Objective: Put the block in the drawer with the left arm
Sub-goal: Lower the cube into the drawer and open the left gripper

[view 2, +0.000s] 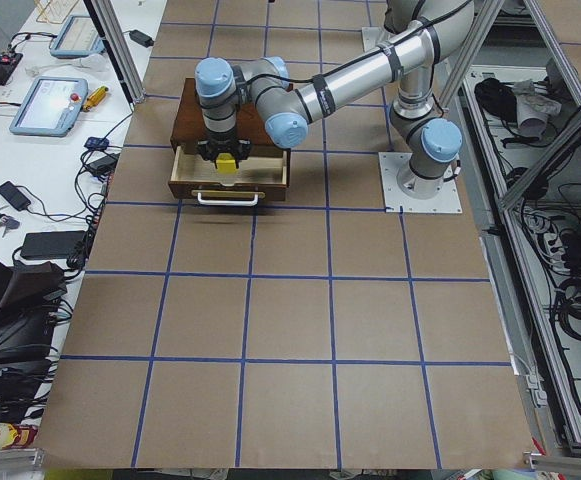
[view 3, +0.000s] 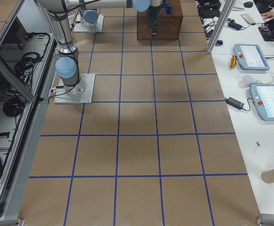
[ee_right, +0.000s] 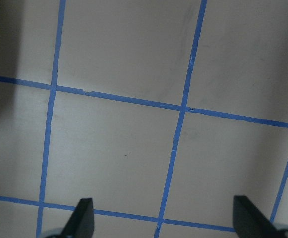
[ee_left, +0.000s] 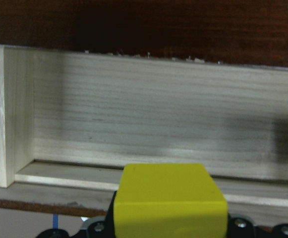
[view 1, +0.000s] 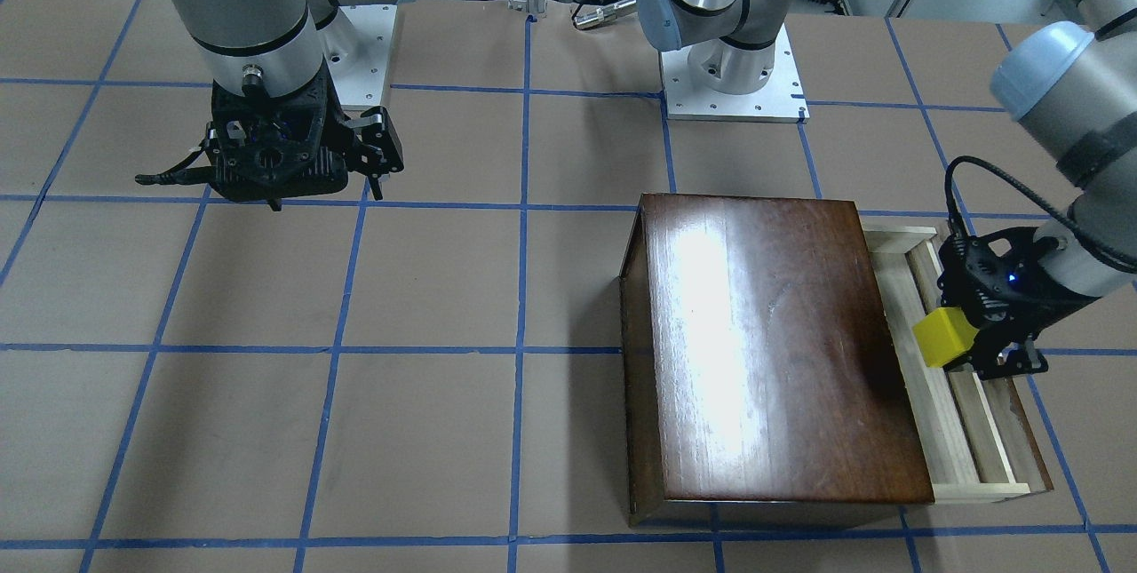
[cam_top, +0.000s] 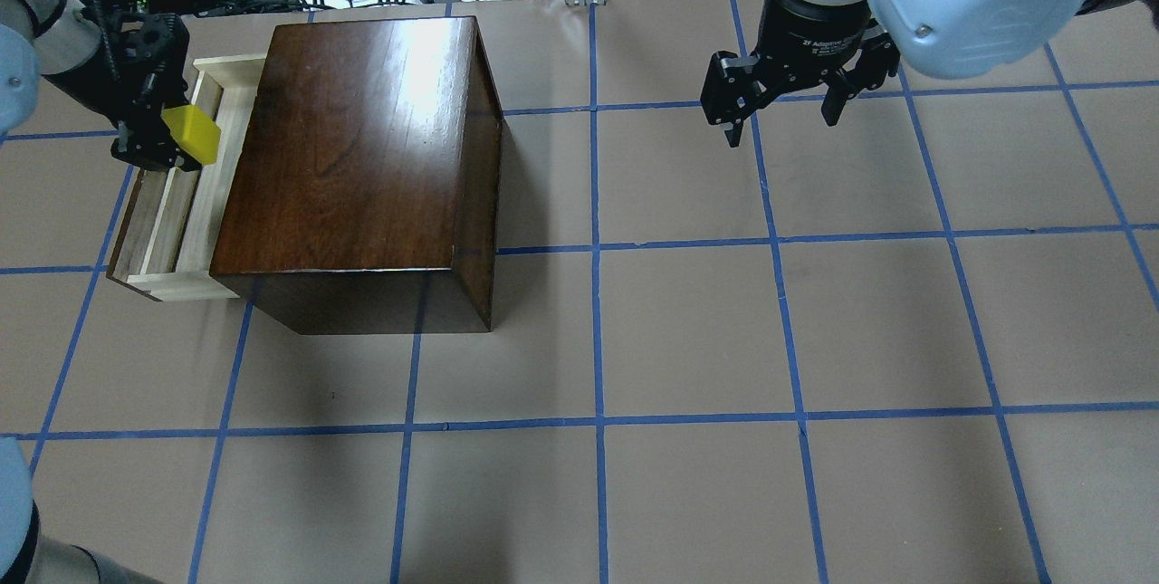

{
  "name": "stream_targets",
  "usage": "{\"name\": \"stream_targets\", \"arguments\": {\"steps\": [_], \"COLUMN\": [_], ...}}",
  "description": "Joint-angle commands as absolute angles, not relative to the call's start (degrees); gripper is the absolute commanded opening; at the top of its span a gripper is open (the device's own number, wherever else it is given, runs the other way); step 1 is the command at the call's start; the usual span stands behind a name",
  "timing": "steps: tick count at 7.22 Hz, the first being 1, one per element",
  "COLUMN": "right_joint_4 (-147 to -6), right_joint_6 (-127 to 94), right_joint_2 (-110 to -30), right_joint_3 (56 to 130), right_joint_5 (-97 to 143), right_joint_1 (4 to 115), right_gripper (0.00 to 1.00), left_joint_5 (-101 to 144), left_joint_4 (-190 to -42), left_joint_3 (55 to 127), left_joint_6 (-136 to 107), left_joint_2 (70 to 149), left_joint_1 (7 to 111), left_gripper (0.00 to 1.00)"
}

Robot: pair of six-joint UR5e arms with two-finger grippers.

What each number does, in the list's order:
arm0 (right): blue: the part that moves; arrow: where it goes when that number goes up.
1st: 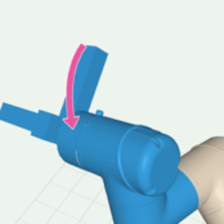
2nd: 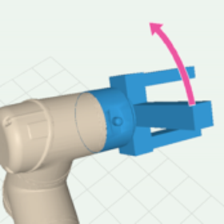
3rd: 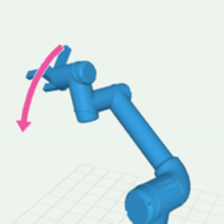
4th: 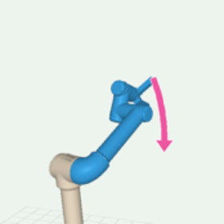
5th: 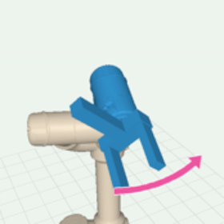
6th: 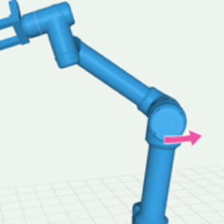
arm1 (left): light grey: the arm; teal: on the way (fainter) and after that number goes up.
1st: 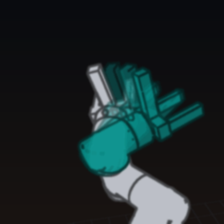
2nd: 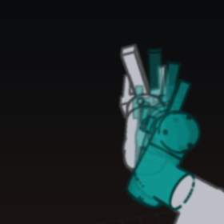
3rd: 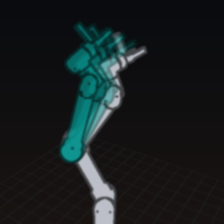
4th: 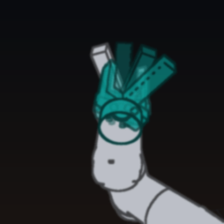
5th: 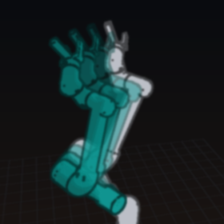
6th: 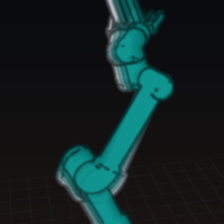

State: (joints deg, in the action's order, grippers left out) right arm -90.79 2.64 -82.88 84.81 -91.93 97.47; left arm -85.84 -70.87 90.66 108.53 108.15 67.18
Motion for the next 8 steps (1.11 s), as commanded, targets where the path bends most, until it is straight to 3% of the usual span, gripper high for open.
{"name": "stream_targets", "arguments": {"steps": [1, 3, 6, 8], "right_joint_4": [-90.8, -90.8, -90.8, -90.8], "right_joint_6": [2.7, 2.6, 2.7, 2.6], "right_joint_2": [-82.9, -82.9, -82.9, -82.9], "right_joint_3": [84.8, 84.8, 84.8, 84.8], "right_joint_5": [-91.9, -91.9, -91.9, -91.9], "right_joint_1": [97.5, 97.5, 97.5, 97.5], "right_gripper": [1.00, 1.00, 1.00, 1.00], "left_joint_5": [-86.1, -86.0, -86.5, -86.7], "left_joint_4": [-66.9, -69.1, -90.5, -98.7], "left_joint_3": [93.2, 92.5, 83.7, 83.9], "left_joint_6": [108.3, 107.6, 95.7, 81.6], "left_joint_2": [109.8, 106.5, 99.4, 93.5], "left_joint_1": [67.4, 67.8, 68.2, 69.3], "left_gripper": [0.99, 1.00, 1.00, 1.00]}}
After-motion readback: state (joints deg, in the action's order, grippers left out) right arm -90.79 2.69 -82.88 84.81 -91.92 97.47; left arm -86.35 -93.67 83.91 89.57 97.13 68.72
